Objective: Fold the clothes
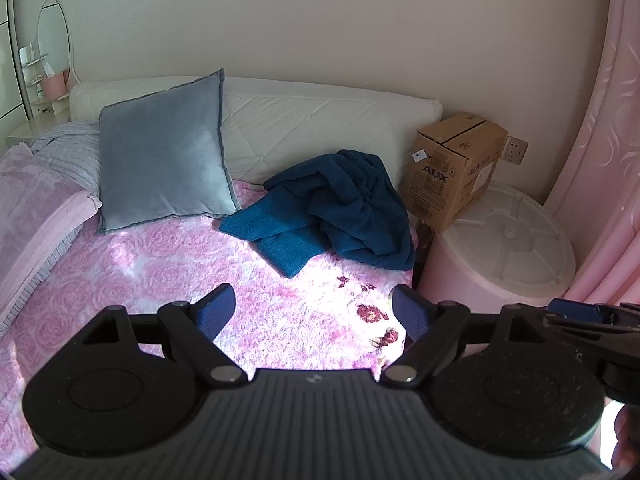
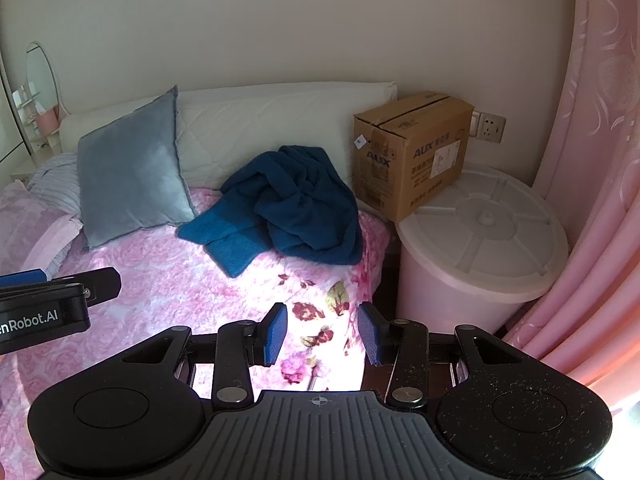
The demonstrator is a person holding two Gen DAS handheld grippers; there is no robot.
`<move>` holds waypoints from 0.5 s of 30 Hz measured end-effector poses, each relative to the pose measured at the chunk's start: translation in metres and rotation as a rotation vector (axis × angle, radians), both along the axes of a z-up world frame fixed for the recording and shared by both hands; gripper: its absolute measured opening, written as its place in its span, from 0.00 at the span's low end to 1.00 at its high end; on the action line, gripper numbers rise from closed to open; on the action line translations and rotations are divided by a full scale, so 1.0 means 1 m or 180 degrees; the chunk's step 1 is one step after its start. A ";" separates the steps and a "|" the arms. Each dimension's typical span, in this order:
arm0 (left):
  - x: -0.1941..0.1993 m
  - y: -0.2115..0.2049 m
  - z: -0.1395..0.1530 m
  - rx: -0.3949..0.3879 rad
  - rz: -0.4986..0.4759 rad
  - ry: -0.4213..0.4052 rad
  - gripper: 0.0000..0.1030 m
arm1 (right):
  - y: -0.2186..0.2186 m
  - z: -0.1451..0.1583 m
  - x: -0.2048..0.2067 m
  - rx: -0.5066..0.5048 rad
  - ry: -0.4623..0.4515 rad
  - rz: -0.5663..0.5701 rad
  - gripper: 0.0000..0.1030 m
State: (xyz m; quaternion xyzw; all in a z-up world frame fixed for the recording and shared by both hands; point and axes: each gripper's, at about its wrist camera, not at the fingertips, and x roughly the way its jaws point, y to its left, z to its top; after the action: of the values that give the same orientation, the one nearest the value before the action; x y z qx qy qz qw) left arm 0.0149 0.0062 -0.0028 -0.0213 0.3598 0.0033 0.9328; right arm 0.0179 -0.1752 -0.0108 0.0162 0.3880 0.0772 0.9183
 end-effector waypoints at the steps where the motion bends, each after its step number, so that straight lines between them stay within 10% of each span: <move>1: 0.001 0.000 0.000 0.0000 0.0003 0.0002 0.81 | 0.001 0.000 0.001 -0.0002 -0.0001 -0.0001 0.42; 15: 0.012 0.017 -0.008 -0.0020 0.0100 0.0091 0.81 | 0.016 0.000 0.015 -0.0035 0.0021 0.0079 0.42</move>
State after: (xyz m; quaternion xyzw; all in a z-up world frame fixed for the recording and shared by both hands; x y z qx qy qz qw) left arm 0.0273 0.0231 -0.0112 -0.0298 0.3728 0.0171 0.9273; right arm 0.0324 -0.1589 -0.0108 0.0067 0.3916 0.0864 0.9161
